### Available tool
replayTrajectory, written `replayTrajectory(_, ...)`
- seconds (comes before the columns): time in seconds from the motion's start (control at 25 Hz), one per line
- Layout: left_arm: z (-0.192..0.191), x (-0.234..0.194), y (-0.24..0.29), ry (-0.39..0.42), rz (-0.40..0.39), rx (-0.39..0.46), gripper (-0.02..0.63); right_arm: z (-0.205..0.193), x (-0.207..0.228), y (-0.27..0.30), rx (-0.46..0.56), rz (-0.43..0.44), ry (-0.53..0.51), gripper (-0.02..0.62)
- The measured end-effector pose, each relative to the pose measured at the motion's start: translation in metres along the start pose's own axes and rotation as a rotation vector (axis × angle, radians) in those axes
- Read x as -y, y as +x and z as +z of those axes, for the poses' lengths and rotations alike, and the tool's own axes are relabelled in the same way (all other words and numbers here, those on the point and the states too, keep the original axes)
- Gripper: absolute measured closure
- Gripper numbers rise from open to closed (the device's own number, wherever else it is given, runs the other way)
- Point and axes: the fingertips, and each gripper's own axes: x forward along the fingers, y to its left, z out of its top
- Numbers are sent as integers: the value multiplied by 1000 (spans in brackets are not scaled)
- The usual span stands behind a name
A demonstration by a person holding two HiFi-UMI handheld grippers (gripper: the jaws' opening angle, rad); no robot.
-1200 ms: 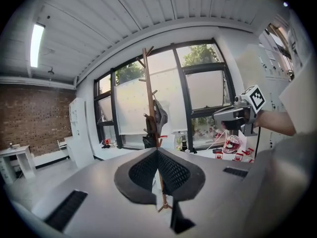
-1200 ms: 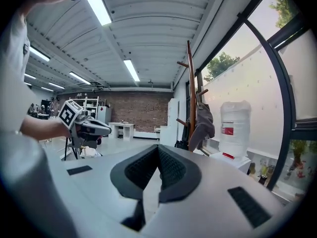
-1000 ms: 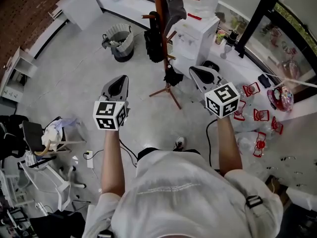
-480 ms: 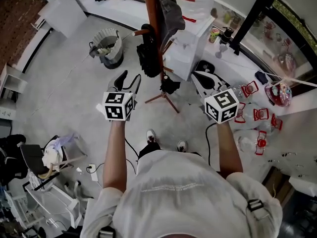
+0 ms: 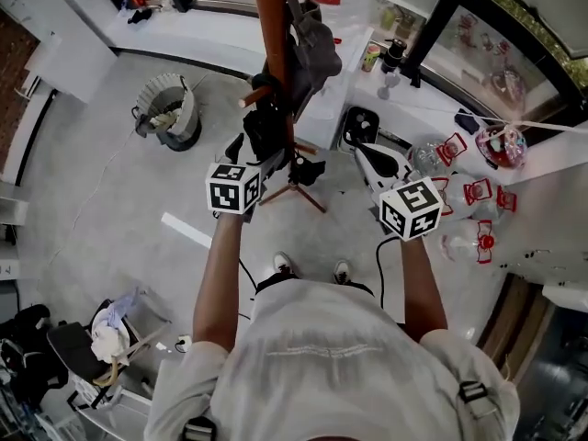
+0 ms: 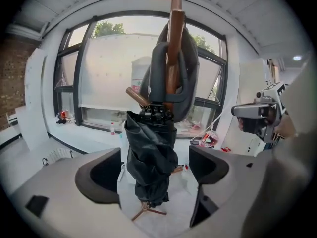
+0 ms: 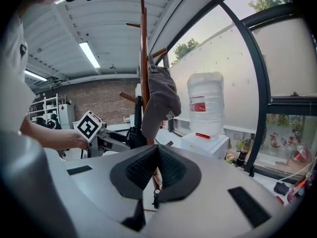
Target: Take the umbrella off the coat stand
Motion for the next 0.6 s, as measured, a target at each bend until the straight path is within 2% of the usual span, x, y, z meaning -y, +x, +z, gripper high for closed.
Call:
replayTrajectory(0.16,1,-3,26,-9,-44,-10,161,-4,8,1,-15,-55,22,571)
replayTrajectory(0.36,-8,3,53,6,-114,-41,161,-10,7,-1,-27,-78,34,571)
replayTrajectory(0.48,-13,1,66,7,-112,-50,162,-15,9,-6,-46,-106,18,571)
replayTrajectory(0.6,-9,-1,72,-10,-99,-8,168,-19,15,-14,-53,-137,15,571)
